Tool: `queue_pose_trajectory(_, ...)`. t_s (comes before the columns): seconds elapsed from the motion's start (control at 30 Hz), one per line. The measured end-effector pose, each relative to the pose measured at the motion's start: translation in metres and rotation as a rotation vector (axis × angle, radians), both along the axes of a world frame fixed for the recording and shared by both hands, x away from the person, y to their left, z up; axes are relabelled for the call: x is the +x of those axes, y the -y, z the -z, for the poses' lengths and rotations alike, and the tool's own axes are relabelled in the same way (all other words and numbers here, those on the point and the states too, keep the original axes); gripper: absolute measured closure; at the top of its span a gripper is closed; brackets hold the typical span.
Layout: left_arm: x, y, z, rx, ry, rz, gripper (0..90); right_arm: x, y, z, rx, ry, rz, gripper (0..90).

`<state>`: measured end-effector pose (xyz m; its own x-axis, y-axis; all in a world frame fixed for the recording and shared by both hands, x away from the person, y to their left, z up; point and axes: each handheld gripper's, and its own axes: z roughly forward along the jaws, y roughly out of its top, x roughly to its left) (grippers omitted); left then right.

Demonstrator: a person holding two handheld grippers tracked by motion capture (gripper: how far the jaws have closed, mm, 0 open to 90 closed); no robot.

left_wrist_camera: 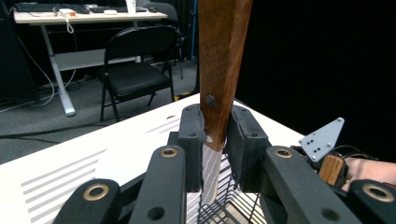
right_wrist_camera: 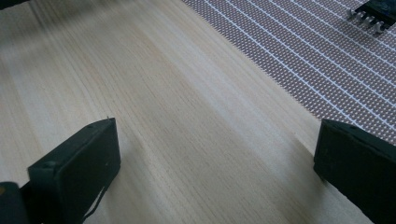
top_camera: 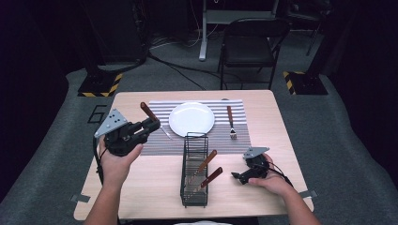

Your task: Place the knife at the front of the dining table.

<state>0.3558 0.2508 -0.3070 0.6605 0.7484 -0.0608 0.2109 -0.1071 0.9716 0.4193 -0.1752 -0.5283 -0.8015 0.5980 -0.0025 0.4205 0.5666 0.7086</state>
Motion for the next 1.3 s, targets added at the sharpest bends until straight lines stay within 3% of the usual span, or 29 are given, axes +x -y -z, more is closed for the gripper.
queue_pose_trajectory(0.2, 0.008, -0.003, 0.007, 0.04, -0.01, -0.045, 76.3, 0.0, 0.0, 0.0, 0.0, 0.0, 0.0, 0.0)
queue_pose_trajectory(0.47, 0.025, -0.013, 0.022, 0.032, -0.072, -0.087, 76.3, 0.0, 0.0, 0.0, 0.0, -0.001, 0.0, 0.0)
queue_pose_trajectory(1.3, 0.062, -0.045, 0.069, 0.059, -0.211, -0.243, 76.4, 0.0, 0.0, 0.0, 0.0, 0.0, 0.001, 0.0)
